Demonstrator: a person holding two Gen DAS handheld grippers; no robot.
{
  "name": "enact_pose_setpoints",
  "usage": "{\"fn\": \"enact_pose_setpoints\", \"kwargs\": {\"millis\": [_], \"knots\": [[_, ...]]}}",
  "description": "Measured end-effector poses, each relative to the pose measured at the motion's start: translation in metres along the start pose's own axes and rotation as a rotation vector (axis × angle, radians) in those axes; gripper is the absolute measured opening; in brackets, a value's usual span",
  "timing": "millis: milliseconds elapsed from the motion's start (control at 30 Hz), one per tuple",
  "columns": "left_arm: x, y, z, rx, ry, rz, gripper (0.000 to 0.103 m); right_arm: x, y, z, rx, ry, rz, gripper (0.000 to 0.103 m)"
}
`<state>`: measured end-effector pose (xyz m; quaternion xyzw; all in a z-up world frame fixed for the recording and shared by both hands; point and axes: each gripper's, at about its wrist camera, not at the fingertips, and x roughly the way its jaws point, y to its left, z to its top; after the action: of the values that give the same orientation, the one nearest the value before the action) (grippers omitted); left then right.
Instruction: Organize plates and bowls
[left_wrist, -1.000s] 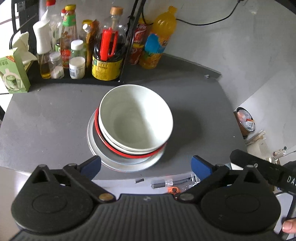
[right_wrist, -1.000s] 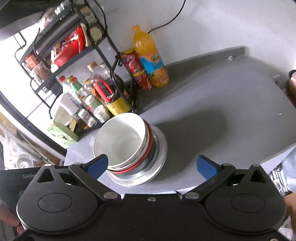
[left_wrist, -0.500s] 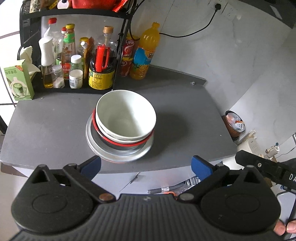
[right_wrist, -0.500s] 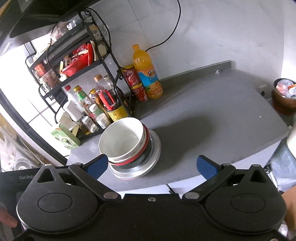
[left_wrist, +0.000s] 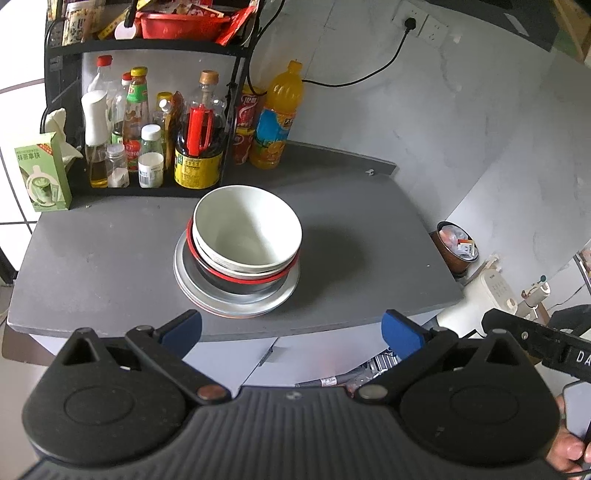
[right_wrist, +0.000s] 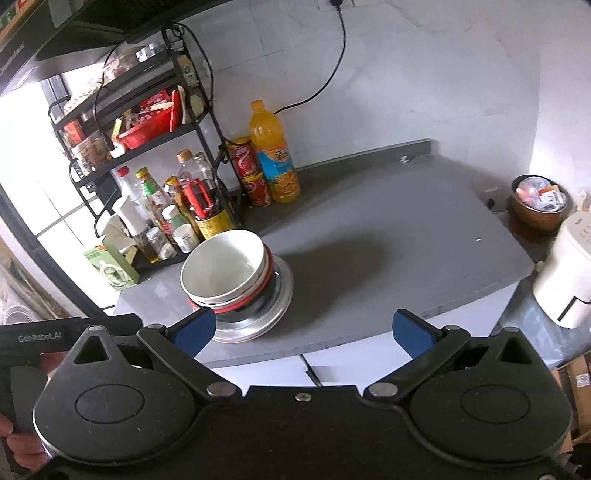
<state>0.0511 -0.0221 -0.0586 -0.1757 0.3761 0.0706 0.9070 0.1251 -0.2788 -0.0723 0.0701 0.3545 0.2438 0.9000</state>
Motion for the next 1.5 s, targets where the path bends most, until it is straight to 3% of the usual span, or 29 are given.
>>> {"fn": "enact_pose_setpoints", "kwargs": {"millis": [300,533,667,1167,1500], "knots": [[-0.013,0.005,-0.005,0.036,-0.015,-0.03,0.103,-0.007,0.005,-0.008,-0.001,-0.021,-0.069,0.103],[-0.016,0.008,-0.011,0.087,-0.057,-0.037,0.103,-0.017,0.007,-0.021,0.008,-0.095,-0.113,0.103],[-0.017,0.01,-0.015,0.099,-0.063,-0.022,0.103,-0.019,0.009,-0.026,0.019,-0.086,-0.112,0.103],[-0.007,0.043,-0.026,0.174,-0.002,0.002,0.102,-0.014,0.048,-0.053,0.003,-0.066,-0.206,0.103],[-0.007,0.064,-0.029,0.205,0.027,-0.035,0.102,-0.012,0.066,-0.065,0.062,-0.039,-0.22,0.103]]}}
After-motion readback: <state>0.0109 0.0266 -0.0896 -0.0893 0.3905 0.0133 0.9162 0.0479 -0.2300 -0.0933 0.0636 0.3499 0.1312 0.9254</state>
